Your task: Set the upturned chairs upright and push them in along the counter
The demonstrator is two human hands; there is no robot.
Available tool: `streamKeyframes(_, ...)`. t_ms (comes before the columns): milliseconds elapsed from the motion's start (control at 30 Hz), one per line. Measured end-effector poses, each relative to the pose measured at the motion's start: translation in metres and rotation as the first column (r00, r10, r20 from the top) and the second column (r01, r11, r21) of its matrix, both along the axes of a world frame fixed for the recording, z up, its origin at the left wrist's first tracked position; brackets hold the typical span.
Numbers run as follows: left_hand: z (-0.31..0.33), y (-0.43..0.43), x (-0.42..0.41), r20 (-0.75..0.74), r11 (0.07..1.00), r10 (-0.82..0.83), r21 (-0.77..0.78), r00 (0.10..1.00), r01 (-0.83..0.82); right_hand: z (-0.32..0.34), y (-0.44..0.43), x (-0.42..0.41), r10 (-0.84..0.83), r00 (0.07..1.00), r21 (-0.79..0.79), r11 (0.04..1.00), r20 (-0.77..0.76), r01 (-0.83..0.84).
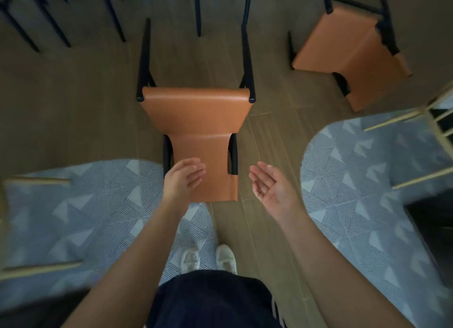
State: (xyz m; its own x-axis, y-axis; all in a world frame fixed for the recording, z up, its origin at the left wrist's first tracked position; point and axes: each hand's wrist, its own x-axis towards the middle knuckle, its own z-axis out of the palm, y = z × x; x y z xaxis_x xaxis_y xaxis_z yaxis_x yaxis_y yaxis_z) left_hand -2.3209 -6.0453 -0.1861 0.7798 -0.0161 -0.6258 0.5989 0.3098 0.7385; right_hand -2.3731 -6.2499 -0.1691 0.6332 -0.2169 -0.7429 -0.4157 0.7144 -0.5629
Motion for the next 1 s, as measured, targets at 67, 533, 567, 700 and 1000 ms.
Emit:
streamKeyframes(67, -0.020, -0.002, -0.001, -0.059, 0.994, 0.086, -0.059, 0.995, -0.089, -0.018, -0.003, 0.002, 0.002, 1.000, 0.025, 1.000, -0.022, -0.001)
streamKeyframes(533, -0.261, 0.010, 0.005, -0.416, 0.868, 0.381, -0.146, 0.826, -0.474, -0.254, 0.045, 0.029, 0.017, 0.981, 0.105, 0.994, -0.192, 0.003)
streamKeyframes(567, -0.287, 0.008, 0.009, -0.415, 0.870, 0.378, -0.146, 0.827, -0.471, -0.280, 0.049, 0.034, 0.020, 0.981, 0.106, 0.994, -0.192, 0.001)
streamKeyframes(700, -0.373, 0.004, 0.027, -0.385, 0.891, 0.350, -0.144, 0.854, -0.430, -0.369, 0.060, 0.056, 0.047, 0.980, 0.104, 0.994, -0.193, -0.027)
streamKeyframes(1000, -0.552, -0.003, 0.062, -0.064, 0.961, -0.044, 0.272, 0.997, 0.060, -0.561, 0.073, 0.081, 0.017, 0.966, 0.166, 0.986, -0.258, 0.027)
